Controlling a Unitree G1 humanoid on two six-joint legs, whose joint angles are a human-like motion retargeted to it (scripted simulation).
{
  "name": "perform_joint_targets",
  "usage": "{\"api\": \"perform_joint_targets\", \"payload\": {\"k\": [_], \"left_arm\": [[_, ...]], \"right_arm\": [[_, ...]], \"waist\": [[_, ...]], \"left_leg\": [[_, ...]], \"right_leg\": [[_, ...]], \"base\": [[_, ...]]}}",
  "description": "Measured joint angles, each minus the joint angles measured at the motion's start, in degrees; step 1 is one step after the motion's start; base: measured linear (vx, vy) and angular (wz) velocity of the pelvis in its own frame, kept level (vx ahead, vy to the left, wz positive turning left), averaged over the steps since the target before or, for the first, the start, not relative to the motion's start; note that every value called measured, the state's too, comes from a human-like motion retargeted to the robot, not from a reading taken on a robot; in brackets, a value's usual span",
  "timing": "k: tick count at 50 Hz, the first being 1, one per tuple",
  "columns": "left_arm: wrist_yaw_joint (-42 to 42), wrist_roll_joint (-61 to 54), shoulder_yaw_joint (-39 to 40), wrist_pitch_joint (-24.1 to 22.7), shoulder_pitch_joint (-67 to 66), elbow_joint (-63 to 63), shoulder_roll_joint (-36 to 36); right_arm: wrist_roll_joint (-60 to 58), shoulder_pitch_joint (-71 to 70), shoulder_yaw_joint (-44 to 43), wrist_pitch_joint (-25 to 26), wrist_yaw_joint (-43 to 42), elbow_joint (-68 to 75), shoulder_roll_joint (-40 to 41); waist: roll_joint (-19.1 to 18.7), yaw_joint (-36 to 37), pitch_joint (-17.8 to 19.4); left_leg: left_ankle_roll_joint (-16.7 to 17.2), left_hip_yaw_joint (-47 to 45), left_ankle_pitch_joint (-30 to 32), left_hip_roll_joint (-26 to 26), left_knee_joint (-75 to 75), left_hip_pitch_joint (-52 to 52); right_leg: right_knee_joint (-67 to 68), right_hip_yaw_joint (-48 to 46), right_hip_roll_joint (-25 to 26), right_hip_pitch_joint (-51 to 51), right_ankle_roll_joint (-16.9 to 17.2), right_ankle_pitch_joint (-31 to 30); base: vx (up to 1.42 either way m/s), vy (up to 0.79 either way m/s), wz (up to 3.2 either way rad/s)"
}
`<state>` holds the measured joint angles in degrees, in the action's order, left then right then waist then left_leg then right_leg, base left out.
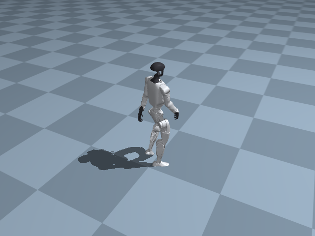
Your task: In place motions
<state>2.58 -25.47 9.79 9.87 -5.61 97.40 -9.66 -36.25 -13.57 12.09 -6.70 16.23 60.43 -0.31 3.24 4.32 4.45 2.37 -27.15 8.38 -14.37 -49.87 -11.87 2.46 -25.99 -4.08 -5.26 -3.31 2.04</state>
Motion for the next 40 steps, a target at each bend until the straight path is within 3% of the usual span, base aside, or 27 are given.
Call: {"api": "perform_joint_targets", "payload": {"k": [2,3,5,7,8,9,10,15,18,21,26,27,28,30,32,33,35,37,38,40], "left_arm": [[0.3,2.3,-4.0,-2.1,5.3,0.0,2.1],[0.4,4.2,-6.6,-3.3,8.0,0.0,3.2],[1.2,8.3,-12.2,-5.7,14.0,0.0,5.5],[2.9,12.4,-16.1,-6.4,20.9,-1.4,6.5],[4.0,16.0,-17.6,-6.6,26.4,-4.0,6.5],[4.5,18.9,-18.9,-7.2,30.4,-6.6,6.2],[4.6,21.5,-20.0,-8.0,33.7,-9.2,5.7],[-0.2,29.3,-22.6,-10.8,44.0,-21.4,1.9],[-5.6,26.6,-22.5,-14.0,43.6,-25.0,1.7],[-4.9,21.8,-21.0,-16.2,41.3,-25.3,1.8],[-1.3,19.8,-20.0,-12.4,31.7,-20.5,4.1],[-1.9,19.8,-20.2,-11.4,29.2,-18.7,4.6],[-3.0,19.9,-20.3,-10.0,25.6,-15.8,5.3],[-4.9,20.9,-18.3,-8.0,19.2,-10.9,5.4],[-6.0,21.9,-14.2,-6.6,14.6,-6.7,3.9],[-6.1,21.1,-12.3,-5.9,12.0,-3.3,2.2],[-5.6,19.5,-9.6,-3.7,8.4,0.0,0.7],[-1.8,17.9,-5.8,3.3,1.5,0.0,-0.1],[0.3,16.8,-4.3,6.1,-0.7,0.0,0.0],[4.1,13.8,-1.8,9.5,-5.2,0.0,0.5]], "right_arm": [[-3.4,6.1,-0.8,2.0,-2.3,5.3,-1.4],[-5.6,8.8,-1.8,3.7,-3.6,8.7,-2.1],[-9.3,13.5,-4.6,9.1,-6.0,16.9,-4.3],[-9.3,14.8,-8.2,15.6,-8.7,23.9,-7.2],[-6.5,14.1,-10.8,19.9,-11.5,28.9,-9.3],[-2.6,14.5,-13.3,21.9,-14.4,32.6,-11.1],[1.9,15.5,-15.7,22.6,-17.3,35.8,-12.9],[22.4,25.4,-24.9,24.4,-15.9,37.0,-18.5],[26.5,29.0,-30.0,20.2,-24.5,37.0,-18.9],[27.6,30.1,-30.8,16.1,-28.7,37.0,-19.7],[27.4,27.2,-26.9,18.5,-27.4,37.0,-18.8],[27.3,25.8,-25.3,19.9,-26.8,37.0,-18.0],[27.0,23.3,-22.9,21.9,-26.1,37.0,-16.7],[25.0,17.7,-17.4,23.9,-23.6,37.0,-13.3],[20.5,10.3,-12.5,24.1,-19.2,36.8,-9.0],[16.5,5.0,-9.3,23.4,-15.3,36.2,-5.8],[9.9,-0.3,-5.8,22.9,-8.2,29.8,-2.1],[1.7,-6.3,-5.0,17.4,2.3,17.1,-0.3],[0.1,-9.4,-5.3,14.4,3.7,12.3,0.0],[0.0,-14.8,-4.4,8.4,3.5,4.1,0.9]], "waist": [[0.5,-0.6,-0.3],[0.1,-1.5,-0.1],[-1.5,-5.4,-0.5],[-3.2,-9.8,-0.9],[-3.9,-9.9,-0.7],[-4.8,-11.8,0.0],[-5.7,-14.5,0.9],[-5.4,-19.1,7.5],[-4.7,-16.9,6.6],[-4.4,-15.8,4.8],[-4.1,-11.7,1.9],[-3.8,-11.7,1.4],[-3.0,-12.2,1.0],[-0.7,-11.0,1.4],[0.6,-8.2,2.5],[0.3,-5.4,2.4],[-0.3,-2.3,3.5],[0.6,5.0,5.6],[0.0,7.4,6.9],[0.3,9.9,9.5]], "left_leg": [[2.2,0.1,-5.4,8.2,19.5,9.5],[2.4,-2.9,-10.2,9.6,28.7,15.3],[-1.9,-2.8,-13.4,13.1,43.5,21.0],[-2.0,-0.8,-11.1,12.3,47.8,20.4],[-1.0,-2.1,-9.8,10.8,48.5,17.8],[-1.0,-1.4,-9.1,9.9,48.8,16.0],[-1.6,0.2,-8.7,9.3,49.1,14.8],[-1.8,4.1,-9.1,5.8,45.4,13.3],[-1.5,1.4,-9.4,5.2,45.5,13.5],[-1.2,-1.1,-9.7,6.0,46.5,14.3],[-0.2,-5.2,-11.3,8.0,46.4,16.9],[0.1,-4.8,-12.0,8.5,44.9,16.9],[0.6,-3.6,-13.2,9.0,41.9,16.3],[0.8,-3.7,-12.2,9.7,32.1,14.6],[0.2,-3.3,-3.3,3.9,12.5,6.9],[-1.6,-1.8,1.3,-3.4,-2.7,-1.8],[-4.7,4.1,3.5,-8.1,-18.5,-13.1],[-7.2,5.5,-3.2,-14.4,-34.6,-23.5],[-8.7,5.8,-5.4,-18.3,-39.6,-27.1],[-9.9,7.7,-9.2,-21.3,-47.9,-33.5]], "right_leg": [[3.3,-0.2,-0.7,-0.3,0.6,1.9],[5.8,-0.9,-0.5,-0.4,0.9,2.9],[12.2,-3.0,0.5,1.0,1.5,0.3],[24.0,-4.9,-1.8,7.7,1.6,-8.3],[35.4,-1.3,-4.2,16.1,1.4,-12.5],[42.6,2.3,-3.2,22.3,0.8,-14.1],[47.7,6.0,-0.5,27.5,-0.1,-14.3],[62.3,4.8,-1.7,36.8,-1.8,-8.8],[63.2,6.0,-1.1,38.4,-2.7,-7.0],[58.0,6.9,-0.2,34.8,-2.5,-7.1],[32.4,10.7,3.9,18.3,-0.4,-12.4],[25.6,10.4,4.0,14.2,0.5,-12.0],[16.7,9.0,3.7,8.7,2.3,-7.2],[4.9,5.3,2.0,1.5,2.0,-0.2],[-0.4,7.4,0.5,-0.1,1.8,-1.1],[-2.7,9.3,1.9,0.6,1.7,-2.9],[-4.6,10.6,3.8,1.0,1.7,-4.5],[-2.9,14.1,3.8,3.6,-0.6,-4.7],[-2.1,15.1,4.5,4.3,-1.3,-4.6],[-1.3,16.8,4.9,4.5,-2.7,-4.5]], "base": [[0.27,0.1,0.22],[0.28,0.12,0.46],[0.23,0.16,0.81],[-0.16,0.19,0.45],[-0.48,0.18,-0.23],[-0.55,0.16,0.1],[-0.34,0.1,0.95],[-0.1,-0.11,0.54],[-0.03,-0.09,-0.68],[0.05,-0.01,-0.74],[0.11,0.0,-0.64],[0.12,-0.06,0.48],[0.13,-0.03,0.55],[0.03,-0.12,0.03],[-0.18,-0.35,-0.85],[-0.27,-0.46,-1.19],[-0.26,-0.37,-1.02],[-0.22,-0.23,-1.32],[-0.19,-0.23,-1.16],[-0.11,-0.19,-0.85]]}}
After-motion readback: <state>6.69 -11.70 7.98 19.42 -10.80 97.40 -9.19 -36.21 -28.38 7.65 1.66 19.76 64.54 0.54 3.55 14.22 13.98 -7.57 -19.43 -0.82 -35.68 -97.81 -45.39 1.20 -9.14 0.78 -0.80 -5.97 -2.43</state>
